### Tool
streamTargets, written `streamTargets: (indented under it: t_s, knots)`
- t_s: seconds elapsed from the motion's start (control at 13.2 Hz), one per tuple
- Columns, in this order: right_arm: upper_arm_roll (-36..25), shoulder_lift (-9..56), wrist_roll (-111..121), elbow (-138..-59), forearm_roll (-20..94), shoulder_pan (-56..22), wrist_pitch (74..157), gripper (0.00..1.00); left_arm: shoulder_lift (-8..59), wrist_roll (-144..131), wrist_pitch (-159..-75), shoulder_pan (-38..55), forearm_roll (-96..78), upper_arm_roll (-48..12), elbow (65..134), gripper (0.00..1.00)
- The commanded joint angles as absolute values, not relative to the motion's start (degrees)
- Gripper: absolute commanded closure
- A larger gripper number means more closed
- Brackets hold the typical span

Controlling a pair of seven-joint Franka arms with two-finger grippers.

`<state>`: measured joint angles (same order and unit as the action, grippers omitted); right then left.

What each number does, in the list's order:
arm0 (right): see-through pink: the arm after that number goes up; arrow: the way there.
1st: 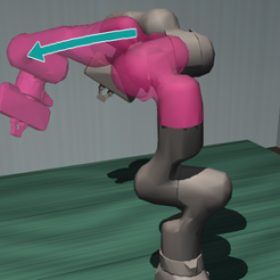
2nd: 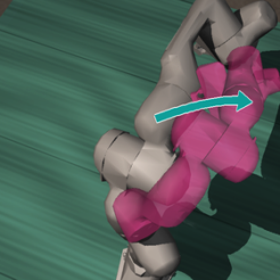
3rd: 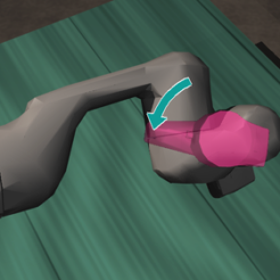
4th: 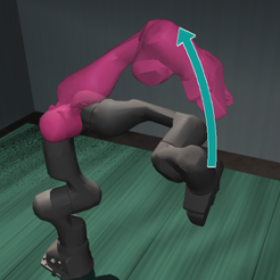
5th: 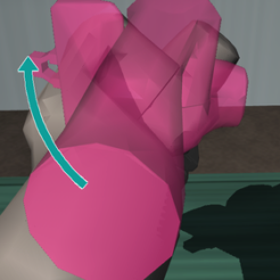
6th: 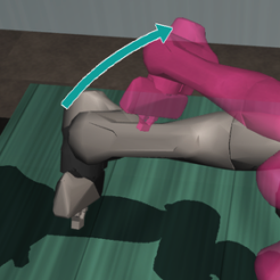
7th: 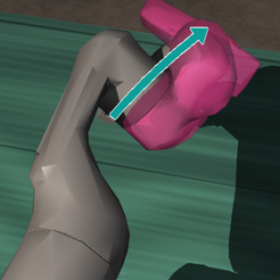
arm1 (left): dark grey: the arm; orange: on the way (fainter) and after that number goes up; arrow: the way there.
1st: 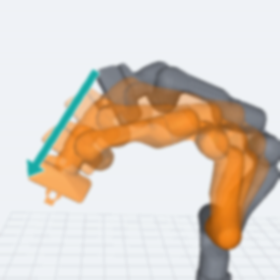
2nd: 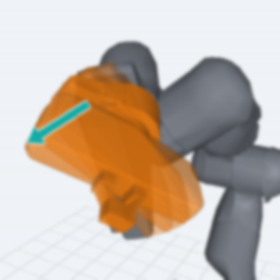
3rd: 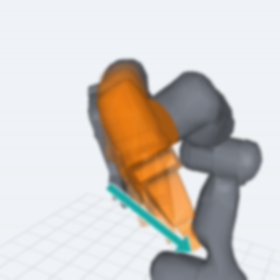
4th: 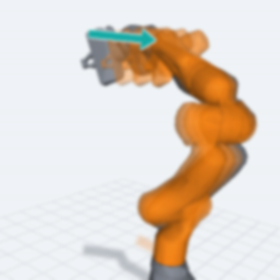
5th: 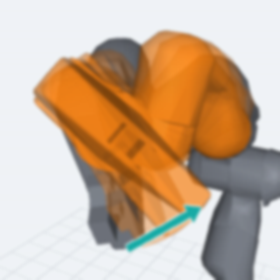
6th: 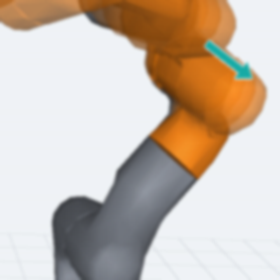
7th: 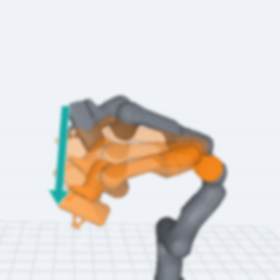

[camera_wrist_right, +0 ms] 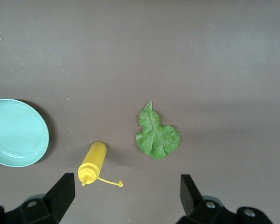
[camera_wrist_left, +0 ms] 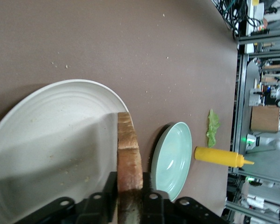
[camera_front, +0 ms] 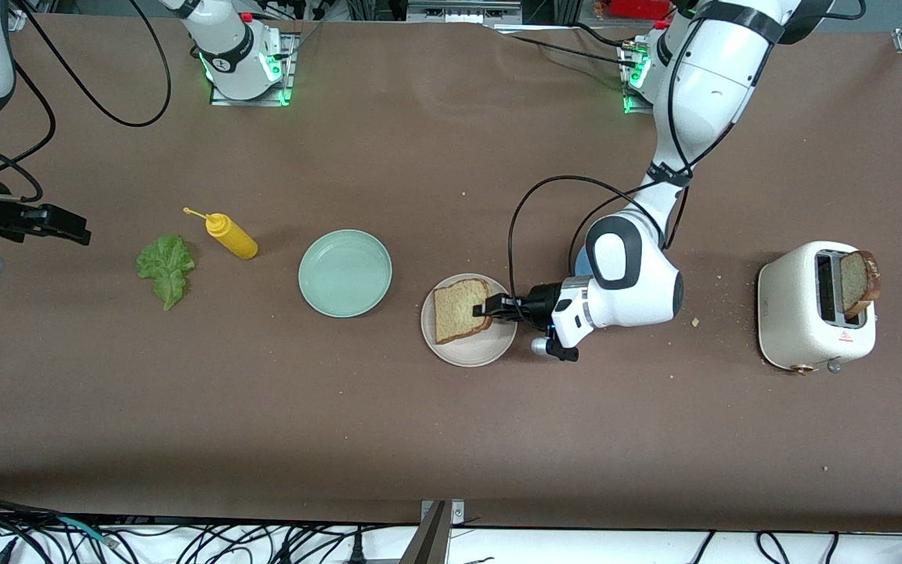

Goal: Make sandwich in beige plate with both arms
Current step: 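Release the toast on the beige plate while the right gripper reaches the bottle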

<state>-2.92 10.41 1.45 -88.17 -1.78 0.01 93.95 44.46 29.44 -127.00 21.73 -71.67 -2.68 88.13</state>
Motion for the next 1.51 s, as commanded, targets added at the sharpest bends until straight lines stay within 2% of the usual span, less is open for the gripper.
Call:
streamTargets:
  t_s: [0.0,0.23,0.38,0.68,0.83,0.98,1.21,1.44]
  knots:
    - [-3.2,11.4,1.1,-88.8,-1.6,0.3,94.7,0.0,44.4,32.7,-127.6,21.5,-71.4,-1.6,88.6,0.0]
    - [-4.2,14.5,1.1,-88.9,-1.7,0.4,95.2,0.0,43.2,32.6,-127.6,19.3,-69.5,-0.8,88.7,0.0]
    - [-5.0,16.2,0.7,-90.7,-1.8,0.4,98.2,0.0,40.8,31.7,-127.3,16.7,-61.7,-0.6,88.7,0.0]
    - [-6.2,16.9,-1.4,-100.6,-2.2,0.4,109.4,0.0,33.6,31.0,-126.8,8.9,-48.6,-0.5,93.9,0.0]
    - [-6.2,17.4,-2.2,-103.1,-1.8,0.4,110.6,0.0,32.3,30.1,-126.7,6.2,-42.0,-0.5,94.7,0.0]
    - [-6.0,17.1,0.7,-106.4,-1.0,0.4,112.6,0.0,30.9,28.3,-123.0,3.4,-36.0,-0.4,94.7,0.0]
    - [-6.3,16.2,14.6,-111.2,5.5,0.5,113.4,0.0,27.7,19.4,-120.4,2.6,-20.3,-0.2,94.0,0.0]
    - [-9.9,15.7,39.2,-113.7,13.7,0.5,114.2,0.01,24.0,13.1,-112.2,1.9,-7.9,-0.1,93.4,0.0]
